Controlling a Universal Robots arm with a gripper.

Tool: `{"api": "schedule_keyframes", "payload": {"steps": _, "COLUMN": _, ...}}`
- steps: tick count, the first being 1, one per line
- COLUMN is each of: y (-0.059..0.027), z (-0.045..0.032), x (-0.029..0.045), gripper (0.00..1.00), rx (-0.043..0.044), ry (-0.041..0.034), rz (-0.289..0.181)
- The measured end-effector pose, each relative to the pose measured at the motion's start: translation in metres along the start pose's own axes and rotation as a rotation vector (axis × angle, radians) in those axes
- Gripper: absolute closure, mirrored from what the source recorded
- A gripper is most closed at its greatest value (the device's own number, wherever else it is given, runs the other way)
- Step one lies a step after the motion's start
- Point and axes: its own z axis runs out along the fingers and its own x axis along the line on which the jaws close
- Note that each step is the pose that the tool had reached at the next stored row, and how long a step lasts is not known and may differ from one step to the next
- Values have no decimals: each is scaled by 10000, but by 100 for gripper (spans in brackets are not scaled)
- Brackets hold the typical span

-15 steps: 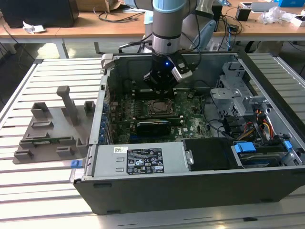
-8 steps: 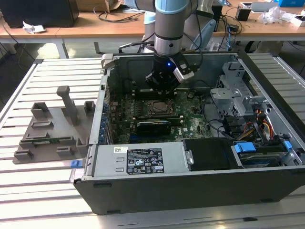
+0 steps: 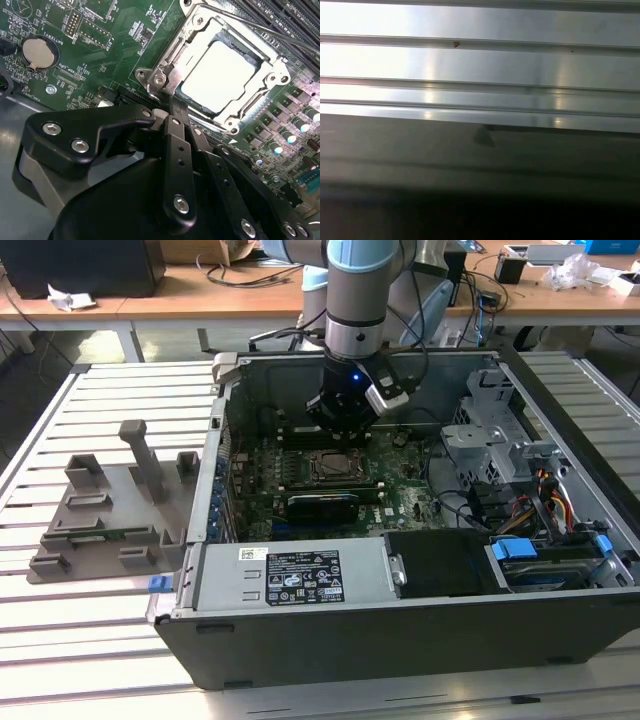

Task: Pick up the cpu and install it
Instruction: 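Install the first cpu locking lever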

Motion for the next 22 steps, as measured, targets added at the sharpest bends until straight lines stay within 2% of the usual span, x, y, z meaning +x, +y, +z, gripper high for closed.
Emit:
{"api": "schedule_keyframes", "payload": {"steps": 5, "y": 7, "z": -9, "x": -5, "gripper": 89, "rx": -4, "ry": -3, "rz": -3}}
{"api": "schedule_keyframes", "payload": {"steps": 7, "y": 6, "z": -78, "x": -3, "gripper": 89, "rx": 15, "ry": 0, "rz": -2}}
{"api": "schedule_keyframes", "payload": {"steps": 10, "y": -13, "z": -101, "x": -1, "gripper": 89, "rx": 21, "ry": 0, "rz": -1}}
{"api": "schedule_keyframes", "payload": {"steps": 12, "y": -46, "z": -103, "x": 0, "gripper": 89, "rx": 34, "ry": 2, "rz": -1}}
{"api": "schedule_keyframes", "payload": {"steps": 15, "y": -157, "z": -101, "x": 5, "gripper": 89, "rx": 105, "ry": 5, "rz": 0}}
{"api": "schedule_keyframes", "payload": {"steps": 17, "y": -229, "z": -99, "x": 9, "gripper": 89, "rx": 214, "ry": 10, "rz": 4}}
{"api": "schedule_keyframes", "payload": {"steps": 19, "y": -257, "z": -98, "x": 10, "gripper": 89, "rx": 371, "ry": 17, "rz": 8}}
{"api": "schedule_keyframes", "payload": {"steps": 20, "y": -273, "z": -99, "x": 11, "gripper": 89, "rx": 538, "ry": 25, "rz": 11}}
{"api": "schedule_keyframes", "payload": {"steps": 22, "y": -290, "z": -98, "x": 12, "gripper": 89, "rx": 792, "ry": 37, "rz": 17}}
